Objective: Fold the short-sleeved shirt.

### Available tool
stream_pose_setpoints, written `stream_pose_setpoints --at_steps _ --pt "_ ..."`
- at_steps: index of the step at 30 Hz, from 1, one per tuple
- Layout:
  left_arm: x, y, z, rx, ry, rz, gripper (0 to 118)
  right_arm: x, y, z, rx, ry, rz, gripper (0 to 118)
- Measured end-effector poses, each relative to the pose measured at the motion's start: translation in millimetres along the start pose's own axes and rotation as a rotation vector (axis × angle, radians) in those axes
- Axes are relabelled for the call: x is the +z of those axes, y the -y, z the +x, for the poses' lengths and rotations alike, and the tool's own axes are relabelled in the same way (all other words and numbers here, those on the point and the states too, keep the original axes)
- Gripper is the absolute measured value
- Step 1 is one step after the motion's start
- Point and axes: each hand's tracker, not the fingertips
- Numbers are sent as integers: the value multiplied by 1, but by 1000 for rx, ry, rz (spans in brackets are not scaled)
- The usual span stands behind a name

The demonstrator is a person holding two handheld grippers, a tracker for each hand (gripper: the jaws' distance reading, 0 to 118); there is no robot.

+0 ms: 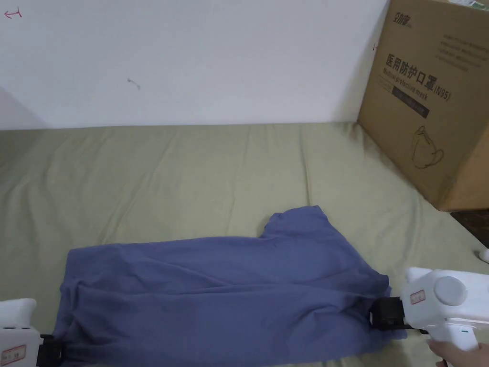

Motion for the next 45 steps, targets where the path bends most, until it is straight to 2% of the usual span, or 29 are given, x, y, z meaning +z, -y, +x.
stream_pose_setpoints --at_steps 1,2,3,4,5,9,11,12,15,16,19,26,27,28,29,30,31,32,34,36,39,41,42,43,44,45 --pt "-3 1 0 -4 -3 -9 6 -1 2 -2 9 -22 0 79" --pt "-6 1 1 -3 -6 -15 6 3 4 -5 23 -34 14 62" --pt "5 0 -1 2 -6 -18 6 8 5 -9 46 -21 36 39" --pt "-12 -3 -10 11 -5 -18 6 14 6 -13 75 -32 66 9" --pt "-9 -6 -11 24 1 -9 6 19 8 -17 89 -75 65 5" --pt "7 -16 -19 22 11 34 6 43 12 -18 139 -91 97 5" --pt "19 -29 -38 31 36 56 6 66 16 -8 130 -105 132 5" --pt "27 -16 -24 36 50 63 6 75 19 -2 116 -122 143 5" --pt "44 -4 -36 23 48 64 6 106 44 16 83 -153 153 5" --pt "66 16 -5 7 48 54 6 114 55 22 77 -164 150 5" --pt "81 45 -11 0 73 8 6 133 99 35 51 -207 123 5" --pt "79 125 -22 66 80 -123 8 119 169 35 68 -176 -2 5" --pt "77 126 -23 76 90 -120 19 113 171 33 56 -171 -12 5" --pt "77 133 -21 71 80 -114 44 110 172 31 37 -155 -21 10" --pt "78 132 -21 54 19 -113 89 102 170 35 24 -134 -21 31" --pt "77 133 -21 45 -4 -114 106 103 171 33 15 -83 -13 64" --pt "84 129 -22 53 11 -95 105 104 171 30 12 -62 -11 93" --pt "93 132 -17 66 27 -45 104 108 173 28 21 -66 5 101" --pt "103 123 -25 171 69 -19 104 119 170 26 34 -75 62 101" --pt "106 123 -29 199 171 68 104 133 168 19 32 -104 146 101" --pt "127 101 -17 152 168 184 104 158 160 6 28 -173 249 101" --pt "151 93 14 101 140 262 104 175 153 -6 49 -195 317 102" --pt "157 86 21 79 128 283 100 181 150 -13 62 -193 337 102" --pt "163 82 29 60 134 309 89 188 146 -20 71 -205 333 99" --pt "168 80 38 49 162 322 65 193 143 -27 81 -229 350 85" --pt "172 77 42 46 165 339 65 199 141 -33 90 -242 378 85"
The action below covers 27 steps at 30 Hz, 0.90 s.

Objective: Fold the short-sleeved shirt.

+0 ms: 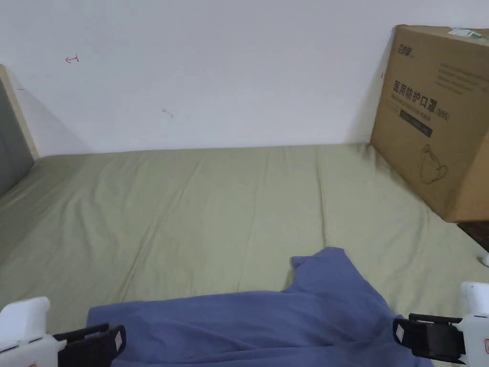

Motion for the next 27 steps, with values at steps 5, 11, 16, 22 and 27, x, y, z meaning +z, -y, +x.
stream_pose_setpoints --at_steps 5,11,16,22,27 --pt "-9 -19 13 -52 -2 38 0 1 -23 -27 20 -61 148 1" --pt "-65 -62 -31 -22 -99 -85 0 -20 -58 -39 61 -86 172 1" --pt "-148 -81 -79 -38 -153 -212 39 -51 -70 -35 29 -153 132 1" --pt "-231 -62 -122 -13 -248 -371 115 -84 -67 -40 78 -119 53 1" --pt "-253 -41 -141 -4 -225 -456 62 -105 -71 -33 55 -62 7 1"
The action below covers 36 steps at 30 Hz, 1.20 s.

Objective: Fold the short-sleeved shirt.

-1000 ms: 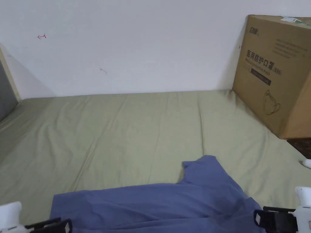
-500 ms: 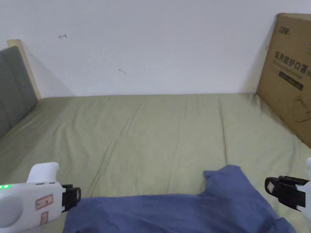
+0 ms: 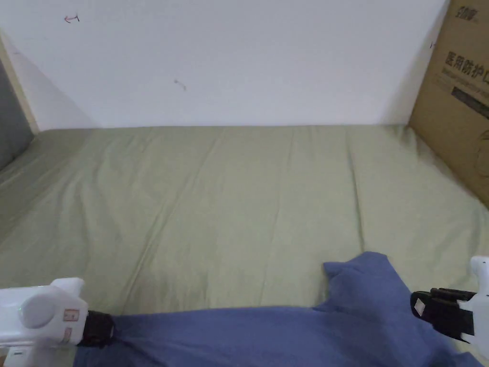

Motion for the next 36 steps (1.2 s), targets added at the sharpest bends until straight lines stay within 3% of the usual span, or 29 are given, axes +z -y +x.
stream_pose_setpoints --at_steps 2,7,8,9,10,11,16,19,21,22,23,24,25,27,30,34,36 --pt "17 6 13 -91 0 88 0 -8 -6 12 -35 6 0 1" --pt "71 10 48 -187 84 166 0 -47 -42 41 -72 21 -23 1" --pt "83 8 48 -179 93 191 0 -59 -51 45 -49 14 -45 7" --pt "91 7 48 -163 103 204 0 -71 -59 48 -27 24 -69 33" --pt "100 6 46 -140 125 223 0 -87 -67 49 -7 83 -105 77" --pt "108 6 45 -121 144 248 0 -105 -73 52 6 97 -172 112" --pt "126 6 36 -115 156 263 0 -173 -84 82 -134 177 -241 112" --pt "126 10 31 -104 169 248 0 -207 -76 107 -179 183 -341 111" --pt "121 11 30 -109 153 231 0 -214 -69 106 -145 199 -402 99" --pt "120 11 29 -113 148 226 0 -211 -67 102 -127 204 -393 83" --pt "117 12 27 -112 145 222 0 -205 -68 98 -98 239 -356 58" --pt "114 12 27 -107 145 219 0 -197 -69 95 -74 246 -336 24" --pt "113 12 24 -97 149 215 0 -187 -69 90 -76 177 -320 0" --pt "112 14 21 -86 150 217 0 -172 -67 87 -107 68 -305 0" --pt "112 17 19 -69 152 228 0 -130 -71 77 -70 112 -194 0" --pt "120 17 17 -37 164 268 0 -66 -83 77 -160 52 -28 0" --pt "124 12 16 -20 172 305 0 -49 -90 79 -168 59 -9 0"
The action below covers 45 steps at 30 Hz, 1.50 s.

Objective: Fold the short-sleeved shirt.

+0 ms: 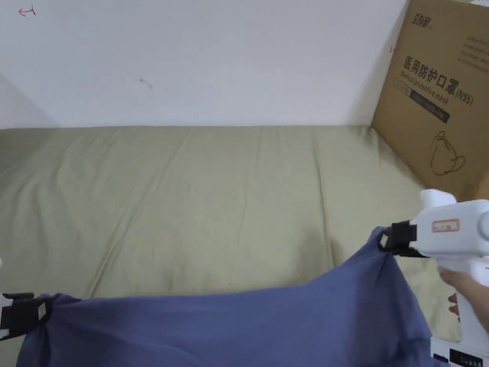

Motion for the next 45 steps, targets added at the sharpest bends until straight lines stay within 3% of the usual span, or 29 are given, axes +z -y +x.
stream_pose_setpoints --at_steps 6,11,13,17,24,28,30,31,32,33,34,35,36,41,45 --pt "14 -31 1 28 56 100 0 39 -22 -9 -34 38 88 0" --pt "16 -44 11 -42 67 91 0 50 -23 -1 -128 20 124 0" --pt "14 -40 15 -74 76 61 0 49 -14 4 -130 33 109 0" --pt "12 -13 12 -69 79 14 0 56 35 16 -54 88 38 0" --pt "1 66 -5 -38 69 -108 0 66 157 51 -41 147 -238 0" --pt "-4 88 -12 10 66 -145 0 58 200 70 -169 117 -280 0" --pt "-1 90 -11 9 62 -130 9 58 203 71 -189 113 -234 1" --pt "3 89 -9 9 47 -115 24 60 202 67 -175 126 -208 7" --pt "8 87 -9 12 46 -105 58 64 199 62 -151 138 -180 27" --pt "13 85 -7 18 50 -97 90 65 196 63 -126 135 -173 52" --pt "20 83 -4 28 58 -82 111 68 191 57 -97 133 -165 82" --pt "31 81 2 42 81 -25 118 72 186 50 -66 133 -157 109" --pt "42 78 7 47 86 4 118 79 182 42 -38 131 -126 116" --pt "100 66 71 -38 68 266 118 131 155 -20 117 77 165 116" --pt "119 66 113 -29 27 437 118 153 142 -63 144 53 339 116"
